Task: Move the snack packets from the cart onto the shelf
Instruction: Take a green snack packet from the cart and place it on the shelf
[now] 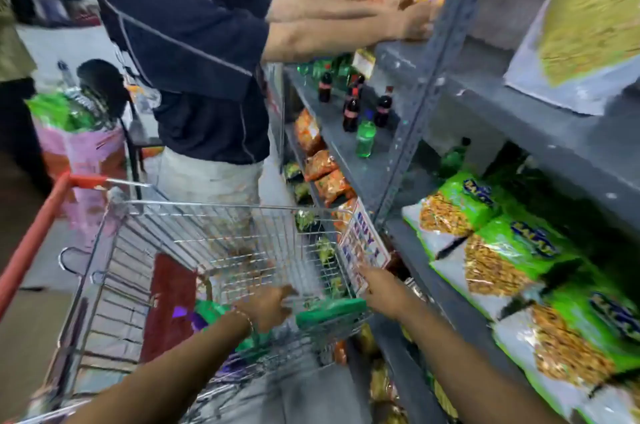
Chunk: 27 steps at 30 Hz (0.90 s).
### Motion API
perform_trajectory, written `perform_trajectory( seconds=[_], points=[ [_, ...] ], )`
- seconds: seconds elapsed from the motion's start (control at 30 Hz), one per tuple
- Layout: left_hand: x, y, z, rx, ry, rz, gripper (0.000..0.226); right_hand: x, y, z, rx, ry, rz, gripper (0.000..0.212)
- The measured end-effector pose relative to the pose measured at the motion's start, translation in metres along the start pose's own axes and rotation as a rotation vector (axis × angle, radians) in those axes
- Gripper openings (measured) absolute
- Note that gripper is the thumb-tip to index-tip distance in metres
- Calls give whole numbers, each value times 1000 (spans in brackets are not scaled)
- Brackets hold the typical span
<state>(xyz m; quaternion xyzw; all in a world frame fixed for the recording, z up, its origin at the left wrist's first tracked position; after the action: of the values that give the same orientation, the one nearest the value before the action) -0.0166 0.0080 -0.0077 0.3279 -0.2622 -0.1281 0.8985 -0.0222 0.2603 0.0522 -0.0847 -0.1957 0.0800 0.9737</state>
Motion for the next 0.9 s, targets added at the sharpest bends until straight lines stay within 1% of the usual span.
perform_trajectory(
  seconds=[0.03, 0.1, 0.17, 0.23, 0.3, 0.37, 0.43, 0.47, 0.53, 0.6, 0.67, 0.7, 0.77, 0.8, 0.83, 0.9],
  points=[
    [-8, -11, -11, -16, -56, 32, 48, -11, 5, -8, 31, -49, -59, 54],
    [-21, -20, -24, -1, -116, 42, 49, -33, 17, -22, 53, -133, -125, 53],
    [-35, -25, -34, 12, -153, 63, 50, -48, 24, -32, 109, -211, -155, 47],
    [-51, -27, -37, 37, -152, 34, 48, -57, 29, -35, 41, -234, -222, 34],
    [-64, -32, -38, 73, -146, 48, 42, -69, 35, -41, 2, -241, -230, 29],
    [-74, -35, -35, 121, -95, 55, 33, -81, 44, -49, -49, -282, -234, 30],
    [-86, -48, -34, 215, 24, 74, 29, -92, 49, -57, -97, -288, -211, 43],
    [-93, -56, -34, 265, 101, 87, 26, -93, 48, -55, -158, -283, -220, 51],
    [-99, -54, -24, 337, 198, 107, 12, -93, 42, -50, -206, -257, -231, 56],
    [-103, -45, -14, 355, 227, 80, 6, -90, 32, -49, -158, -231, -195, 47],
    [-105, -41, -11, 377, 221, 60, 8, -83, 22, -49, -80, -199, -193, 40],
    [-105, -39, -6, 400, 226, 57, 11, -79, 19, -46, -57, -153, -209, 38],
    [-107, -37, 8, 463, 278, 54, 6, -74, 9, -33, -67, -15, -197, 33],
    [-103, -35, 15, 546, 318, 51, 4, -72, 5, -25, -84, 59, -176, 28],
    [-95, -18, 32, 626, 365, 6, 6, -57, 0, -2, -121, 164, -167, 21],
    [-85, -1, 56, 884, 439, -46, 12, -47, -12, 30, -155, 296, -101, 12]
  ],
)
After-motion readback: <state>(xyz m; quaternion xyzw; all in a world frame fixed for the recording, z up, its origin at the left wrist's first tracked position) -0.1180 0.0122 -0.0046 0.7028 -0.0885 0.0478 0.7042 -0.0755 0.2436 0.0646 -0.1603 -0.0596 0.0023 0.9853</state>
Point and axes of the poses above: each hand's wrist, its own x-axis away from the middle knuckle, its own z-axis out of the back of the hand, y = z × x, the point moved 2 cm from there along -x, towards the middle knuckle, and after that the axes turned 9 degrees about x, right-handed, at the moved point
